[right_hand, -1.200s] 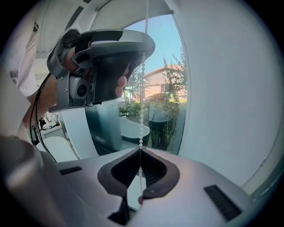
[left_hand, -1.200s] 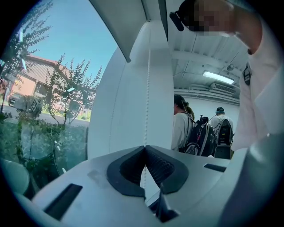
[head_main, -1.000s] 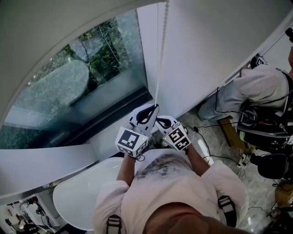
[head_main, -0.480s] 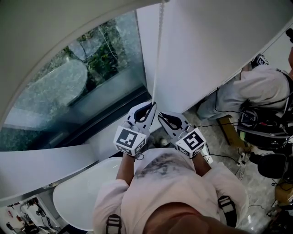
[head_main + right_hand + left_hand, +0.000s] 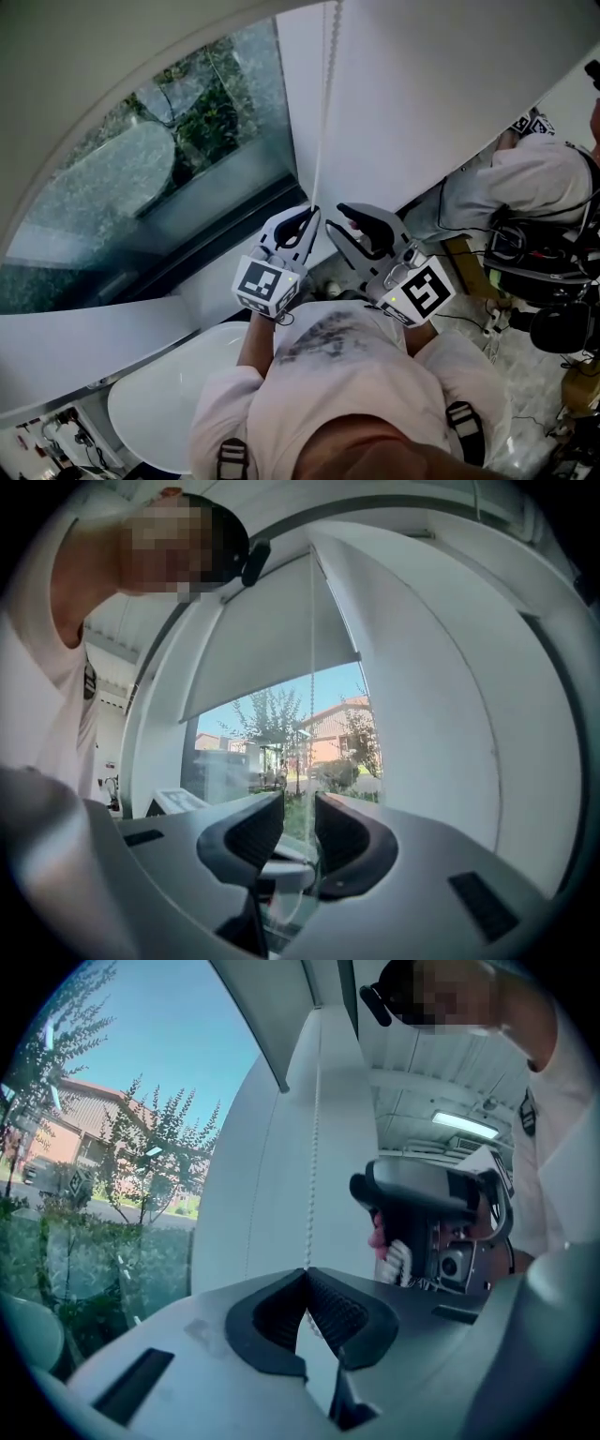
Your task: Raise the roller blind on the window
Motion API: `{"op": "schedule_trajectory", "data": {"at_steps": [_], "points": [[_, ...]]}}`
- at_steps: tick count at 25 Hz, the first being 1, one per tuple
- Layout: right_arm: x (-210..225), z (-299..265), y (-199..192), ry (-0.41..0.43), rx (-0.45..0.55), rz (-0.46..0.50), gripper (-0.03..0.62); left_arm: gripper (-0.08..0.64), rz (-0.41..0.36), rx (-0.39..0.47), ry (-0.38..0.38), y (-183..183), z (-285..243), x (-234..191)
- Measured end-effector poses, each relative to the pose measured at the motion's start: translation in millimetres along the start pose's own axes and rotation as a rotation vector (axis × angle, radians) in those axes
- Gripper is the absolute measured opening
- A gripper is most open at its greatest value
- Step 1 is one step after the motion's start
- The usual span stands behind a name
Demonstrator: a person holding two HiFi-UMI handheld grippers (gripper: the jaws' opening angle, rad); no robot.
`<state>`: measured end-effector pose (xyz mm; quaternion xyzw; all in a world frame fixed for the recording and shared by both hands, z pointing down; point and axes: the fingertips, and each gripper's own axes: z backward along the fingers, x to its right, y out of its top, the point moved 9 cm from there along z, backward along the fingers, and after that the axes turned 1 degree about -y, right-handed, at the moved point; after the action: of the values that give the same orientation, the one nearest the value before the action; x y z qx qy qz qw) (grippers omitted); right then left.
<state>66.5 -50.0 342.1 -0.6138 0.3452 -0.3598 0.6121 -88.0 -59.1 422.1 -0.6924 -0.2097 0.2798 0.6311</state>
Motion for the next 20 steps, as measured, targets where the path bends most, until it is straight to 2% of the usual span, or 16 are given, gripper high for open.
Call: {"op": "schedule_trajectory", "data": {"at_steps": [4,10,14,18,20], "points": [[9,-13,29,-0.007,0.058,0.043,0.144,0.008,-0.003,0.0,-0.011,0,-6,1],[21,-32,57,-0.01,0.079,0.091,0.144,0.006,-0.008,-0.001,-0.017,1,-12,2],[26,-44,72,-0.012,0.065,0.108,0.144,0.008,-0.005,-0.001,-0.016,2,-12,-2],[28,-50,86,0.007,0.056,0.084,0.141,0.008,-0.005,0.005,-0.017,5,-14,-3],[29,-53,91,0.006,0.051,0.087,0.121,0.006,-0.006,0.006,-0.016,5,-14,-3]]}}
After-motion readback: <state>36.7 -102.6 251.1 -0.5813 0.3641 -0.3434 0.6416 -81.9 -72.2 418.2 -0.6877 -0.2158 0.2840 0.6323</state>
